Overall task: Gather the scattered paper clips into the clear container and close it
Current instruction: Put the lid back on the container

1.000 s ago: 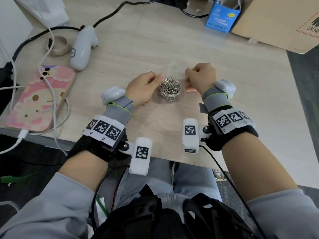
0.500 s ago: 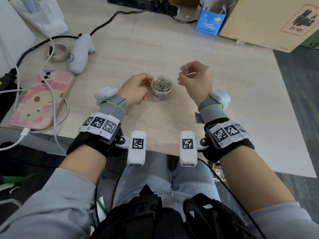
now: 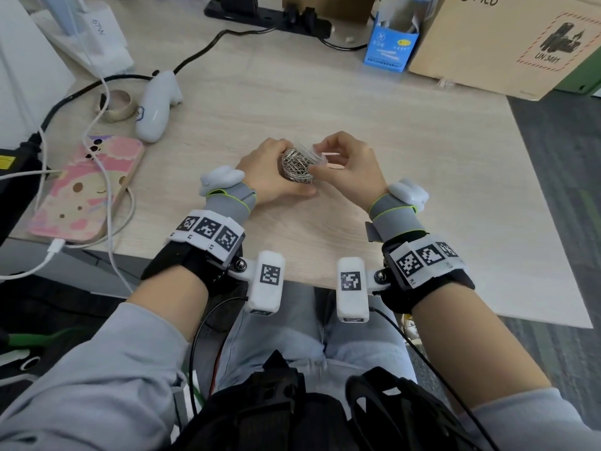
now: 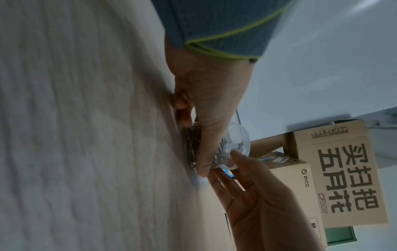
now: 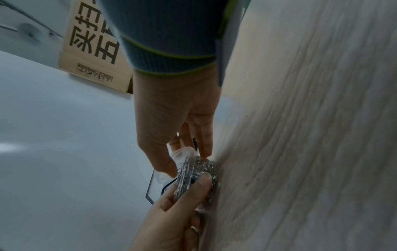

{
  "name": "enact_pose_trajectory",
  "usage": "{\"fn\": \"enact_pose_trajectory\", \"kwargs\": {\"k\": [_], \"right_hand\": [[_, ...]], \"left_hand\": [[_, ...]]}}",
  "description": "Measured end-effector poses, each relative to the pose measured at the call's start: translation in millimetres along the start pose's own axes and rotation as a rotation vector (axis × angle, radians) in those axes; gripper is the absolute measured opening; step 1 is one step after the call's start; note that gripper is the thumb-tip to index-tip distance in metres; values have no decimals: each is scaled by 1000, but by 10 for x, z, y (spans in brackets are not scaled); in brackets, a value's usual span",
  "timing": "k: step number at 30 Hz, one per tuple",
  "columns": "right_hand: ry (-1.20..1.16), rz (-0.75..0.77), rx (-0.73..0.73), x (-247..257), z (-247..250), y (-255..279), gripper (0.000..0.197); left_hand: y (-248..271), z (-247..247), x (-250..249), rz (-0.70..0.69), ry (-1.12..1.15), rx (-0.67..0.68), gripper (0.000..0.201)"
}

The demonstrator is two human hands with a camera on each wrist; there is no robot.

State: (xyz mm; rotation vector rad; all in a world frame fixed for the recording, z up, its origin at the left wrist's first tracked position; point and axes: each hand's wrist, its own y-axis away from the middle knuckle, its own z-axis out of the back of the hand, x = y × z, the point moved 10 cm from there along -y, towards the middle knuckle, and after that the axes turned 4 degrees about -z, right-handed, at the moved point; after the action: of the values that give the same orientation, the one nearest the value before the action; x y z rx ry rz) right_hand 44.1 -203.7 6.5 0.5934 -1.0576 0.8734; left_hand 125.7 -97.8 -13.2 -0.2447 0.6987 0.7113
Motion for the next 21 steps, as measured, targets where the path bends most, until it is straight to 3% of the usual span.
{"fn": "enact_pose_trajectory", "kwargs": {"k": [6, 13, 17, 21], "right_hand": [[92, 32, -21, 82, -59, 12, 32], [276, 83, -41, 195, -97, -47, 60], [273, 82, 0, 220, -66, -32, 57], [127, 39, 70, 237, 28, -14, 50]], "left_hand": [[2, 5, 67, 45, 151, -26, 60], [-19, -8, 74, 15, 190, -15, 66], [-31, 3, 35, -23, 267, -9, 60], [-7, 33, -48, -64, 410, -11, 45]]}}
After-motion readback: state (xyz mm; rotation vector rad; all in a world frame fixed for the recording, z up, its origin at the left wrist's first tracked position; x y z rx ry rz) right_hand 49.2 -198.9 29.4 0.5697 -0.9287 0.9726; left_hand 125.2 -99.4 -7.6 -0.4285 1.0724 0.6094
